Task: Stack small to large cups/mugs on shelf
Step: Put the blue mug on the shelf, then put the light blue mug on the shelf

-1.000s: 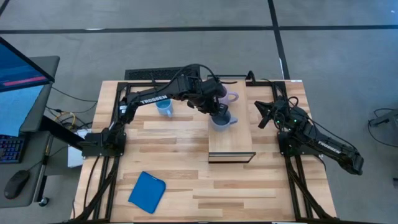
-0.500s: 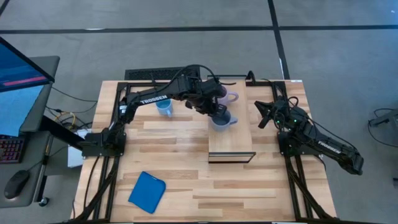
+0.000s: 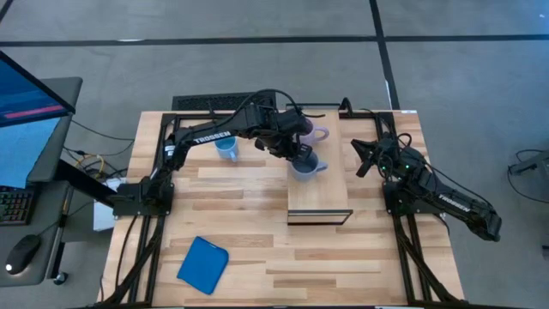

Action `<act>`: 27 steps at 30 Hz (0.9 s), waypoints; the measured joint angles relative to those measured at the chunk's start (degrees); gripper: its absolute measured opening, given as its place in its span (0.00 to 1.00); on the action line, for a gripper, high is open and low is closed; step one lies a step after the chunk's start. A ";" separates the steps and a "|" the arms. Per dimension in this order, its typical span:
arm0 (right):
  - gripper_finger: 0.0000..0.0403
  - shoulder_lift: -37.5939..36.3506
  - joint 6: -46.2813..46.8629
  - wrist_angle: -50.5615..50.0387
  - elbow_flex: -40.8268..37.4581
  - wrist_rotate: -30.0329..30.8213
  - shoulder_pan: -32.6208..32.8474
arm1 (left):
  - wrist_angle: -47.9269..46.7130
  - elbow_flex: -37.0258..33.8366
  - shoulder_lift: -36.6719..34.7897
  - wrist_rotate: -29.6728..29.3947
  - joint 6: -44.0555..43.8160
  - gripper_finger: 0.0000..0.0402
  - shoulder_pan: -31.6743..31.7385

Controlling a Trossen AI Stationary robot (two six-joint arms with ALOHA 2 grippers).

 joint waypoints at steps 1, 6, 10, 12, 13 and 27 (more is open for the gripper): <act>0.16 0.00 0.00 0.00 0.00 0.02 -0.02 | 0.01 0.00 0.00 0.00 0.00 0.26 0.00; 0.16 0.00 0.00 0.00 0.00 0.01 -0.02 | 0.04 0.00 0.00 -0.02 0.00 0.26 0.02; 0.16 0.00 0.00 0.00 0.00 0.00 0.00 | 0.04 0.01 0.00 -0.04 0.02 0.26 0.08; 0.16 0.00 0.00 0.00 0.00 0.00 0.00 | 0.05 0.04 -0.14 -0.30 0.43 0.26 0.08; 0.16 0.00 0.00 0.00 0.00 0.02 -0.02 | 0.21 0.04 -0.32 -0.42 0.66 0.26 0.08; 0.16 0.00 -0.07 0.00 0.00 0.02 0.00 | -0.15 0.11 -7.54 -8.02 3.77 0.26 0.13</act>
